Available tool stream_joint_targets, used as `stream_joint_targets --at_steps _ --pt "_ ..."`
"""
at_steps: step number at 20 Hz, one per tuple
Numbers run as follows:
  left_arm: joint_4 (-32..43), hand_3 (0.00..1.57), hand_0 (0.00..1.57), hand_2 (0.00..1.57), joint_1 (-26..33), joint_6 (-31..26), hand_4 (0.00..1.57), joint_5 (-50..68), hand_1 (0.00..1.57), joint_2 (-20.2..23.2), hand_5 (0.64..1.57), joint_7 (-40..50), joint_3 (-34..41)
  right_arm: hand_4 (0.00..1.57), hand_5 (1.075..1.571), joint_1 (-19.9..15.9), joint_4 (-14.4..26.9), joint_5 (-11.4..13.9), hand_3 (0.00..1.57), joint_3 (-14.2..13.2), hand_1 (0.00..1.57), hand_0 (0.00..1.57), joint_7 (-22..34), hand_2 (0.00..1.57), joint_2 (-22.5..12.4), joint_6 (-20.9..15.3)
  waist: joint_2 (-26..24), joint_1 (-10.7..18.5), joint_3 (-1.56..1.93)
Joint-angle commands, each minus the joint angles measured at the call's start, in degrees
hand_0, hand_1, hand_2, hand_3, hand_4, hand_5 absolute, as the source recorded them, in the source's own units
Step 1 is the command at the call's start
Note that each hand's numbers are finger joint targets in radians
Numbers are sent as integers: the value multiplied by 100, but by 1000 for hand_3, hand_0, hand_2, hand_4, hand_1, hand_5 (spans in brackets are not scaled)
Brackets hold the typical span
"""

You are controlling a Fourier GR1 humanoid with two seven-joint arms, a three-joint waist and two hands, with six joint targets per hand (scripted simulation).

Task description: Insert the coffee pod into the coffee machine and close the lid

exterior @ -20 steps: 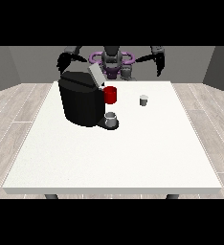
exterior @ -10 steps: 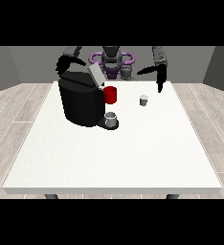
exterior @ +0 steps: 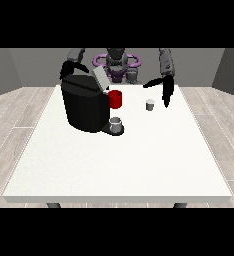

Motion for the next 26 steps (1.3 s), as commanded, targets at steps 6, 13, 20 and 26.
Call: stream_joint_targets --at_steps 6,13,20,26 --pt "608 222 223 529 -436 145 0 -714 223 -22 1571 58 -283 423 1571 -709 785 -27 0 -435 0 0 104 0 -265 -109 117 213 1" --pt "1115 487 704 775 -379 215 0 -1258 704 162 1571 -69 -466 392 1571 -184 777 265 0 -40 0 0 -49 0 -28 -214 -125 -13 0" --pt "1655 483 608 745 -606 786 0 -1829 608 34 1571 -465 -574 453 1571 -527 797 107 0 -199 0 0 344 0 -212 -105 18 -31 0" --pt "1862 651 686 849 -953 1296 288 -2130 686 -244 1571 -221 -550 487 1571 -419 810 191 0 -61 0 0 242 0 -59 -191 -111 -113 1"
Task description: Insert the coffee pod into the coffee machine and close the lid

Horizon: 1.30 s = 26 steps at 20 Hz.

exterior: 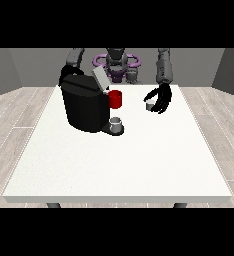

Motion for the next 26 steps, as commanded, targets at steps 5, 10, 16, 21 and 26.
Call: stream_joint_targets --at_steps 5,10,16,21,26 --pt "557 829 920 1042 -154 702 361 -460 920 -114 1571 -321 54 500 1571 86 -139 -42 0 79 0 0 -15 0 58 40 23 -107 0" --pt "553 793 970 1054 -318 488 319 -770 970 79 1571 -245 -155 515 1571 -27 296 -363 0 -262 0 0 -403 0 -99 213 173 -2 3" --pt "576 1407 1317 1430 -758 282 548 -722 1317 200 1571 -532 32 398 1571 5 394 -184 0 -82 0 0 -473 0 66 40 126 -29 1" --pt "241 1364 1400 1423 -948 -298 595 -637 1400 8 1571 -649 -123 442 1571 -125 613 -350 0 -273 0 0 -192 0 41 -7 -287 107 2" --pt "-86 1315 1243 1327 -1490 -760 535 -564 1243 -29 1571 -292 -90 490 1571 -32 979 -249 0 -245 0 0 -506 0 -62 131 -407 137 5"
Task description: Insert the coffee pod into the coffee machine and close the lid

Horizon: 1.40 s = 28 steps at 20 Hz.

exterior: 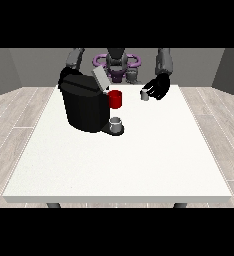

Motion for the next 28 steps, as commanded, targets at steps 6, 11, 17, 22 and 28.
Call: stream_joint_targets --at_steps 6,11,17,22,28 --pt "-173 1292 1252 1329 -854 -577 573 105 1252 126 1571 252 245 456 1571 -246 -22 -11 0 128 0 0 124 0 19 105 116 -293 -2" --pt "-108 1288 1255 1332 -1300 -775 556 115 1255 613 1571 51 486 475 1571 -603 -137 -105 0 92 0 0 -73 0 39 152 467 -372 -1" --pt "5 1226 1017 1206 -1934 -929 503 169 1017 978 1571 399 789 504 1571 -405 -374 -42 0 308 0 0 -22 0 17 331 507 -809 -2" --pt "206 1198 1239 1262 -2144 -699 476 177 1239 815 1571 614 912 492 1571 -607 -757 141 0 494 0 0 426 0 112 36 617 -1062 -3" --pt "279 1265 1278 1332 -2615 -929 519 171 1278 1019 1571 606 961 502 1571 -818 -898 194 0 491 0 0 485 0 137 -80 865 -1157 -2"
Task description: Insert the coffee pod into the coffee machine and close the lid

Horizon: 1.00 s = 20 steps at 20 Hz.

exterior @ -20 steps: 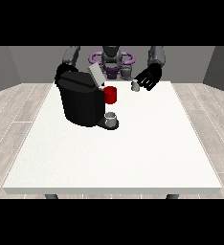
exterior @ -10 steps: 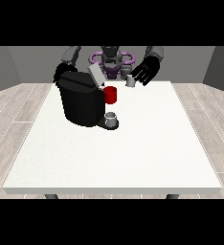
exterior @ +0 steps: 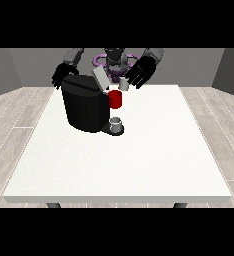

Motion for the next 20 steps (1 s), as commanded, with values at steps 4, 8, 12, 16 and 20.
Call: stream_joint_targets --at_steps 4,8,12,16,20 --pt "-10 1237 1262 1297 -308 132 494 -105 1262 -141 1571 157 -29 520 1571 -137 84 -76 0 -258 0 0 -172 0 -126 -21 241 -27 1" --pt "-25 1239 1307 1328 -135 90 487 -132 1307 -297 1571 -87 -136 526 1571 -182 81 -119 0 -384 0 0 -138 0 -154 -99 187 130 1" --pt "118 1229 1305 1326 -576 -28 500 -178 1305 -84 1571 258 -39 480 1571 -261 119 -85 0 -357 0 0 -197 0 -191 -49 421 -49 2" --pt "194 1207 1229 1283 -542 1 511 -212 1229 -228 1571 290 -69 530 1571 -323 -4 -175 0 -350 0 0 95 0 -219 20 295 -103 1" --pt "177 1180 1183 1251 -216 -224 499 -182 1183 -160 1571 -91 -116 512 1571 131 38 -107 0 -314 0 0 -105 0 -153 -41 84 113 0"
